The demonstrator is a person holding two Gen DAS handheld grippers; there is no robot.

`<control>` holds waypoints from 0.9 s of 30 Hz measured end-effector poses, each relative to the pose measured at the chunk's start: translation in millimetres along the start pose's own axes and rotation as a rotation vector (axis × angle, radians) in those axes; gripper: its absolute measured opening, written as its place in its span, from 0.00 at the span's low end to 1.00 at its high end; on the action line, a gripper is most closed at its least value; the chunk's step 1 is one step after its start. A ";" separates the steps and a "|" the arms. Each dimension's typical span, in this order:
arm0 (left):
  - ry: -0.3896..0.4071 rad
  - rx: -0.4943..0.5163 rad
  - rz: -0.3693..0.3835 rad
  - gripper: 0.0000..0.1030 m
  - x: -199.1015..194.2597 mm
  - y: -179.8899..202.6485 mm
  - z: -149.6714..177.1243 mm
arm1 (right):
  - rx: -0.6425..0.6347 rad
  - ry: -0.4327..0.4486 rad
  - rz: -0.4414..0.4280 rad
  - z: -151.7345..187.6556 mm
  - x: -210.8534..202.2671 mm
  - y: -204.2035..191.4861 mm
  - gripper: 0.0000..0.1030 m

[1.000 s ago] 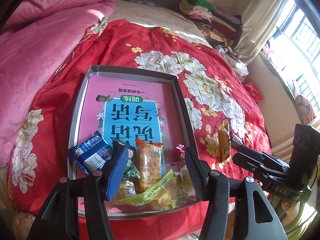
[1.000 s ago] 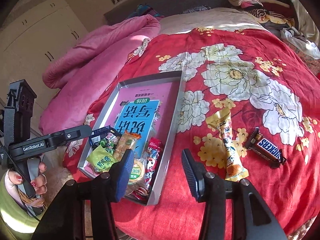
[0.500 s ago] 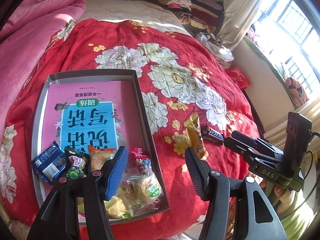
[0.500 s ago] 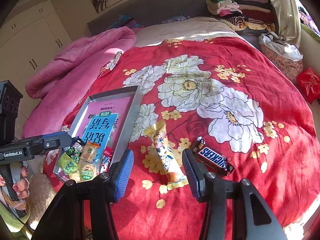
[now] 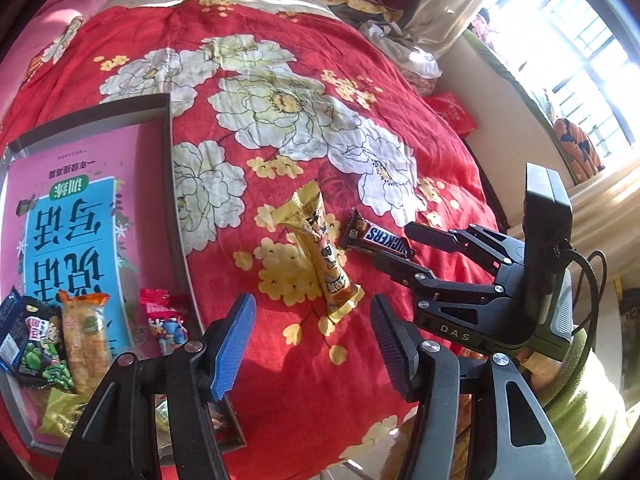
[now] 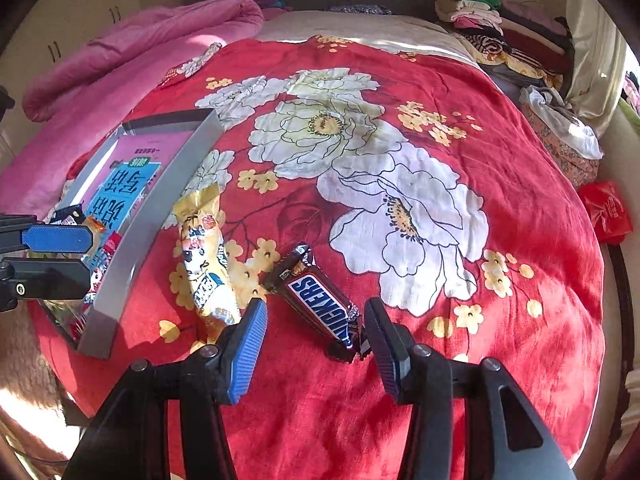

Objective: Organize snacks
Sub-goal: 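Move both open tools to the yellow wafer stick and Snickers bar, then grasp the yellow wafer stick with left tool while right tool grasps Snickers bar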

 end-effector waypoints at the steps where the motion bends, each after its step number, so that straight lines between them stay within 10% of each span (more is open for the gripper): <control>1: -0.015 -0.007 0.005 0.60 6.0 1.8 -0.2 | -0.021 -0.008 -0.010 -0.3 5.1 -0.1 0.49; 14: -0.123 -0.053 -0.012 0.59 72.2 20.0 -1.8 | -0.016 -0.005 -0.106 2.8 33.1 15.7 0.34; 21: -0.140 -0.047 -0.029 0.22 96.4 26.3 -8.0 | 0.291 0.081 -0.224 22.3 15.5 44.2 0.28; 27: -0.124 0.001 -0.036 0.20 87.3 27.2 -4.1 | 0.362 0.170 -0.275 23.3 -10.3 42.2 0.28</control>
Point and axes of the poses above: each gripper's, at about its wrist camera, not at the fingertips, and x roughly the way its jaws point, y to its right, z to its underside, the point moved 5 cm from there along x, roughly the way its jaws point, and after that the axes turned 11 degrees about -x, right-handed, at the moved point
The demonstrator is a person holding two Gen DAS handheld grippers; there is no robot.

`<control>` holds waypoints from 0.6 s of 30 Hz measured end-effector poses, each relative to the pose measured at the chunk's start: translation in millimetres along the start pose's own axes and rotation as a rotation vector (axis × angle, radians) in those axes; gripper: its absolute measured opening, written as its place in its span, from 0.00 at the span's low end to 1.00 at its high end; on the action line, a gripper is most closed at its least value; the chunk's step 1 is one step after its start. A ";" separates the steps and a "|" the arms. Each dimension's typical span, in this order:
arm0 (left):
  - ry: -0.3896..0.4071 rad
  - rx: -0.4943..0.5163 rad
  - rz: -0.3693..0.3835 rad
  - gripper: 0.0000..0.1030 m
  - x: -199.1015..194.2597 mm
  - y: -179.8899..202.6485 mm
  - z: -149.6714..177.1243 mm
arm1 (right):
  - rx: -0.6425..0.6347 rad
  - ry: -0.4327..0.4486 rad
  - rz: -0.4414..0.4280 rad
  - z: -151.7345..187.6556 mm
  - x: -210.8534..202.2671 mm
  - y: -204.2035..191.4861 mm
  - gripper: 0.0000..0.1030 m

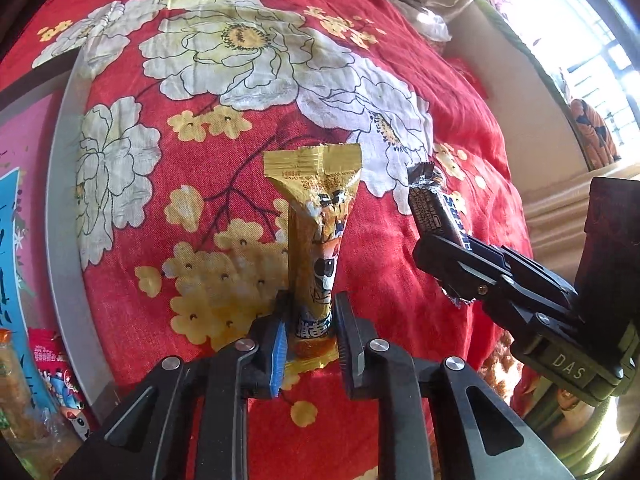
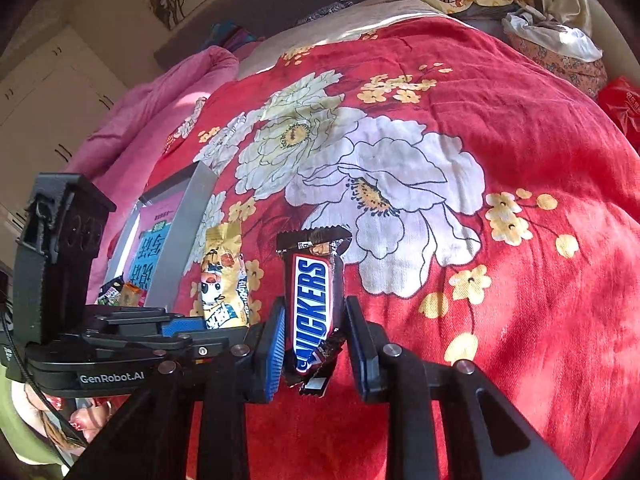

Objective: Organize snacks
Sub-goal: 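Grasp the yellow wafer stick with left tool while right tool grasps Snickers bar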

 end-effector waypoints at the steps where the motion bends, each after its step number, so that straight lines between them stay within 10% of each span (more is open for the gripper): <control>1: 0.004 0.000 -0.001 0.19 -4.3 -2.4 1.2 | 0.001 0.007 -0.008 0.3 -2.6 -3.2 0.28; 18: 0.206 -0.030 0.034 0.12 -111.8 -43.4 5.1 | -0.072 0.037 -0.058 -6.6 -15.4 -73.2 0.28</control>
Point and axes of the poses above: each gripper's, at about its wrist camera, not at the fingertips, and x roughly the way its jaws point, y to its right, z to its underside, the point moved 5 cm from there along x, roughly the way its jaws point, and after that the axes turned 11 degrees about -x, right-handed, at the moved point
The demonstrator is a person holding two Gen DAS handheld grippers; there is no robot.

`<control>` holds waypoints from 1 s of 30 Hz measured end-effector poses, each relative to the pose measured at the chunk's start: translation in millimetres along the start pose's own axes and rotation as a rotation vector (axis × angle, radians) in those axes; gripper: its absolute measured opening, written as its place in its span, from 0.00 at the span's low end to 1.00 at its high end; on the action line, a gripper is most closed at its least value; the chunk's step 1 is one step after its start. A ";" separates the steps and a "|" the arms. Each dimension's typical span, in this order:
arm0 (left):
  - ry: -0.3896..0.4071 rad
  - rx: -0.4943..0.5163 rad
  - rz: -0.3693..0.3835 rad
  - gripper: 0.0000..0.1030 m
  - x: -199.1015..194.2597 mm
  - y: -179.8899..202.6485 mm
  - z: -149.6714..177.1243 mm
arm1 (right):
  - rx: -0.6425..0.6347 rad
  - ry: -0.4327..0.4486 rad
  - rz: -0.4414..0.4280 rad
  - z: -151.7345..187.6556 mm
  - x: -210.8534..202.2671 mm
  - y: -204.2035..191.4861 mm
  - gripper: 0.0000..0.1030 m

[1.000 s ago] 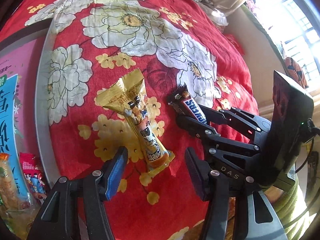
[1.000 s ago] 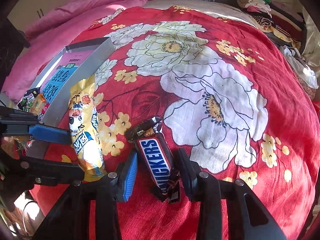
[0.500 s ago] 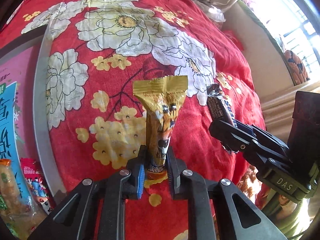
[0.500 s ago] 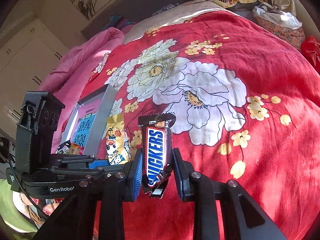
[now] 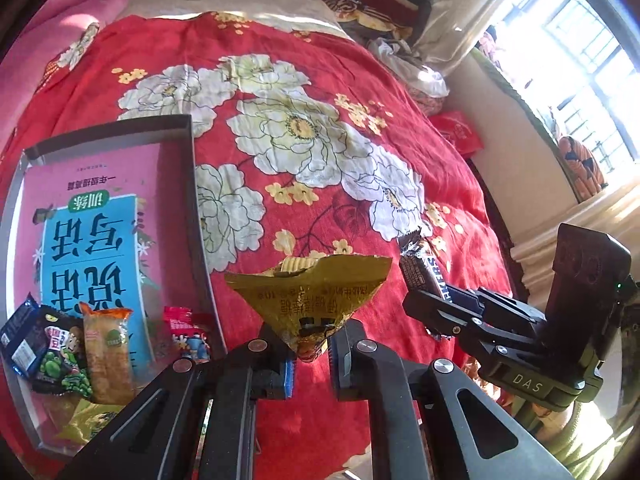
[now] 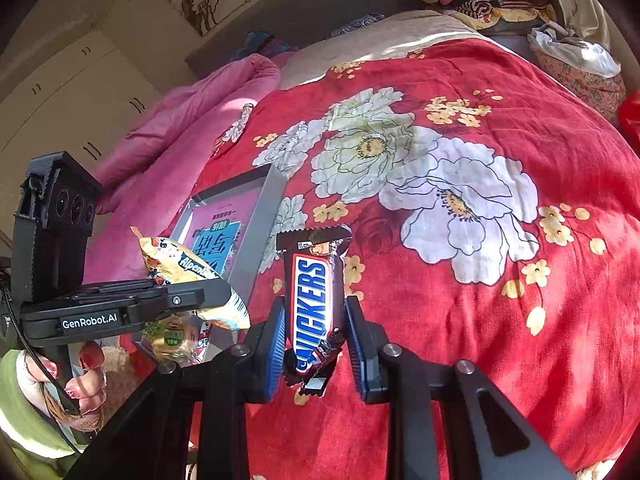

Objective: Organize snacks
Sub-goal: 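Grasp the yellow wafer stick with left tool while right tool grasps Snickers bar, then carry the wafer stick and Snickers bar over the tray with both tools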

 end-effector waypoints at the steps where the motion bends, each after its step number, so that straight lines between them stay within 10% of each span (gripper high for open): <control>1: 0.009 -0.006 0.003 0.12 -4.6 -2.5 -0.7 | -0.008 0.001 -0.007 -1.9 0.4 -6.2 0.28; 21: 0.229 -0.221 -0.075 0.12 -125.4 -130.8 6.3 | -0.142 -0.071 -0.136 -12.4 38.9 -115.8 0.28; 30: 0.177 -0.329 -0.160 0.12 -129.9 -202.8 40.6 | -0.199 -0.132 -0.188 -6.2 68.6 -160.0 0.28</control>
Point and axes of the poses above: each gripper's, at about its wrist camera, not at the fingertips, and x roughly the way its jaws point, y to its right, z to its underside, the point moved 5 cm from there along x, roughly the way its jaws point, and after that the axes turned 11 degrees about -x, right-handed, at the moved point
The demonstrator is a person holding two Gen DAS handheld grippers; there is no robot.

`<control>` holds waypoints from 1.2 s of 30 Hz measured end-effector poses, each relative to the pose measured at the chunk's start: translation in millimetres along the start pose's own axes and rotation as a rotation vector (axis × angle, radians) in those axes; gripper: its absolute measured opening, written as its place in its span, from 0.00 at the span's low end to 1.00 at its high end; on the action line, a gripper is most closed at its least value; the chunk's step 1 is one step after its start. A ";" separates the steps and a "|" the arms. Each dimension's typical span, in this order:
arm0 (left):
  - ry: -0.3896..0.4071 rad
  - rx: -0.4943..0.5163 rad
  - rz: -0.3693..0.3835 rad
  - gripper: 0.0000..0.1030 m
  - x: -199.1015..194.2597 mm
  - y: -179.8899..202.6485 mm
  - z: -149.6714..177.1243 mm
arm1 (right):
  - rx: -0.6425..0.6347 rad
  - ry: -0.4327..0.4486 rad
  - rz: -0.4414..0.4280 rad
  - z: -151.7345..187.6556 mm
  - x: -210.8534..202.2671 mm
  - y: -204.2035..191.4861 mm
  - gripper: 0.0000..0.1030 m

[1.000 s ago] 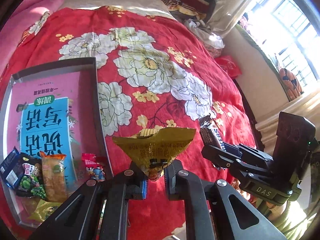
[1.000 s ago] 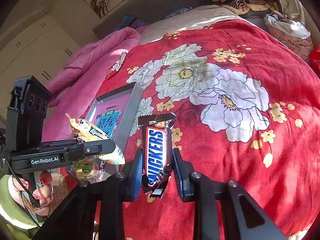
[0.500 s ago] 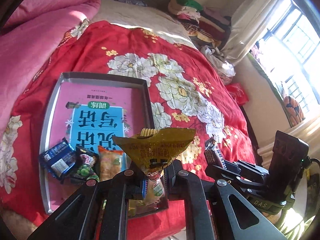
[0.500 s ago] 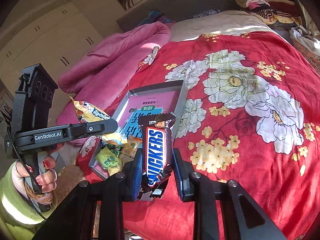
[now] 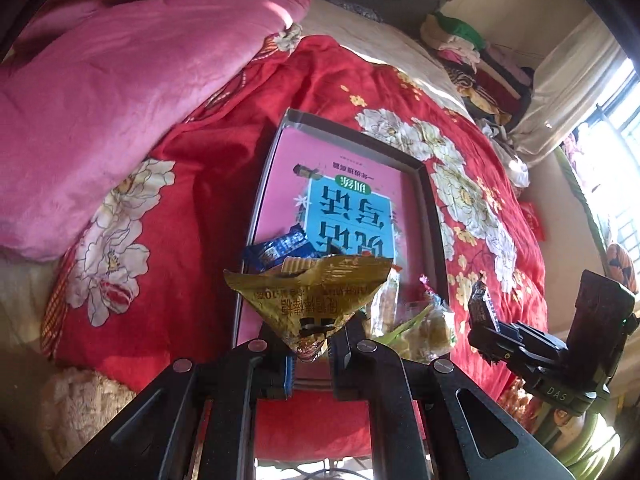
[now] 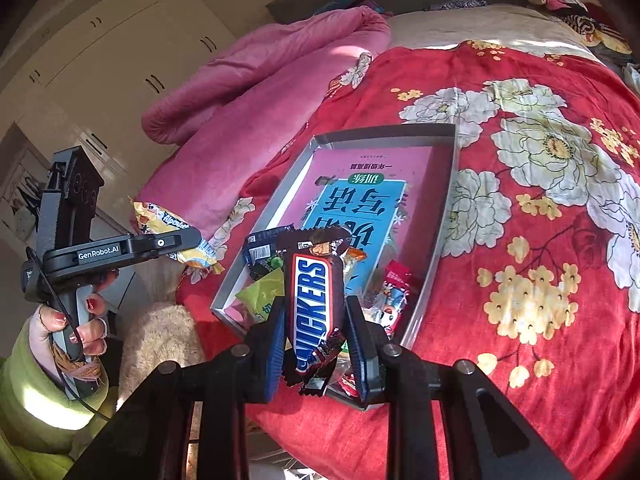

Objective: Organize snacks
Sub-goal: 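Carry the wafer stick and Snickers bar over the tray with both tools, then open left tool to drop wafer stick in tray while right tool releases Snickers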

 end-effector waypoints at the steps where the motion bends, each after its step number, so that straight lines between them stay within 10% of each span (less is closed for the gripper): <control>1: -0.012 -0.005 -0.004 0.12 3.7 -3.0 2.8 | -0.005 -0.011 0.006 0.5 5.0 -2.3 0.28; 36: -0.106 0.108 -0.055 0.14 55.8 18.6 15.7 | -0.111 -0.071 0.172 -4.4 28.5 -17.0 0.28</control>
Point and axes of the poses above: each gripper's, at about its wrist camera, not at the fingertips, and x roughly the way its jaws point, y to its right, z to its underside, the point moved 5 cm from there along x, roughly the way its jaws point, and after that the axes turned 11 degrees about -x, right-handed, at the moved point
